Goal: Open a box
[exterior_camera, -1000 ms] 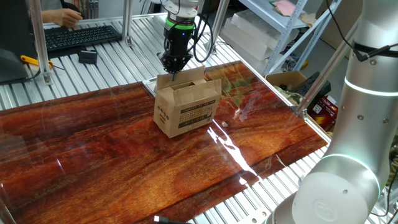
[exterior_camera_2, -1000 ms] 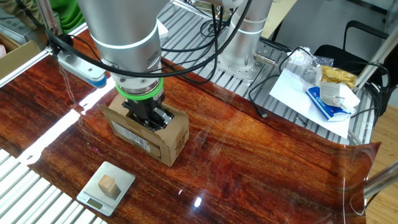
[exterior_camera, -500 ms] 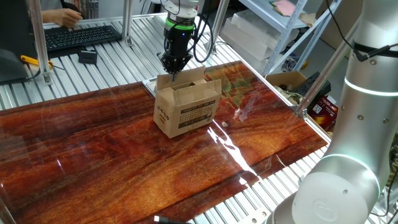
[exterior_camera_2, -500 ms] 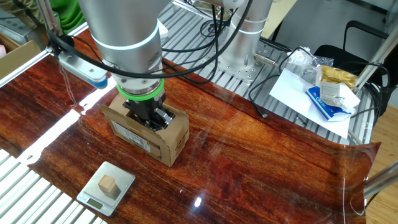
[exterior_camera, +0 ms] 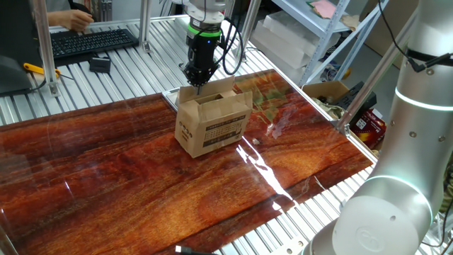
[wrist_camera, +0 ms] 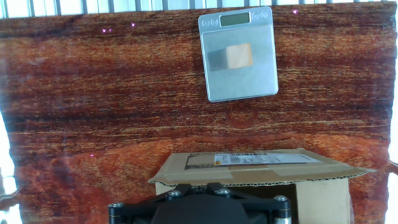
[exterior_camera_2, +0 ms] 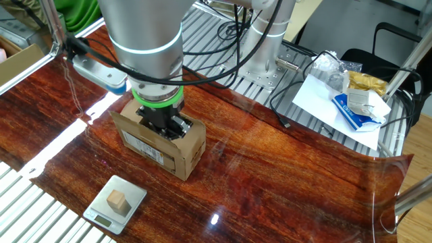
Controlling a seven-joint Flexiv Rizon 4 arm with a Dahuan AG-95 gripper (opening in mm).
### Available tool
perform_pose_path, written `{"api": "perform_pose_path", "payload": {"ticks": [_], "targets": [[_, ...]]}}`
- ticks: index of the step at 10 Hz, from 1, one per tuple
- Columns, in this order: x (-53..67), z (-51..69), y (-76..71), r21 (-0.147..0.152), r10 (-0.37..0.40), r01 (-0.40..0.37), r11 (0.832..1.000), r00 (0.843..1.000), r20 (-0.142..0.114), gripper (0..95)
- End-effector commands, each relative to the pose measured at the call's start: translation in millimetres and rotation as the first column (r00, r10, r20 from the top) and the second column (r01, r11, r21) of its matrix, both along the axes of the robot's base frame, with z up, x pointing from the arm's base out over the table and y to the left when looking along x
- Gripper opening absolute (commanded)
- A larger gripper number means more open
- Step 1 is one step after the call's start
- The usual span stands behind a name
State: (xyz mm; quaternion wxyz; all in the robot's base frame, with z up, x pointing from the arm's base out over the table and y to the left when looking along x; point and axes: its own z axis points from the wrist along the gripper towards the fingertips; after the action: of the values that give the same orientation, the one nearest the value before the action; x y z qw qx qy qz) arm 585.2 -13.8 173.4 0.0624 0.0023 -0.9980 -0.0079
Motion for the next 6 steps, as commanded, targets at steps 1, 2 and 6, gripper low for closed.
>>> {"api": "perform_pose_path", "payload": {"ticks": [1, 2, 6], "targets": [[-6.7, -2.3, -4.8, -0.003, 0.01, -0.01, 1.0, 1.0, 0.013, 0.0], [-8.7, -3.3, -6.1, -0.003, 0.011, -0.011, 1.0, 1.0, 0.014, 0.0], [-22.8, -7.4, -15.3, 0.006, 0.03, -0.03, 1.0, 0.999, 0.022, 0.0]]}}
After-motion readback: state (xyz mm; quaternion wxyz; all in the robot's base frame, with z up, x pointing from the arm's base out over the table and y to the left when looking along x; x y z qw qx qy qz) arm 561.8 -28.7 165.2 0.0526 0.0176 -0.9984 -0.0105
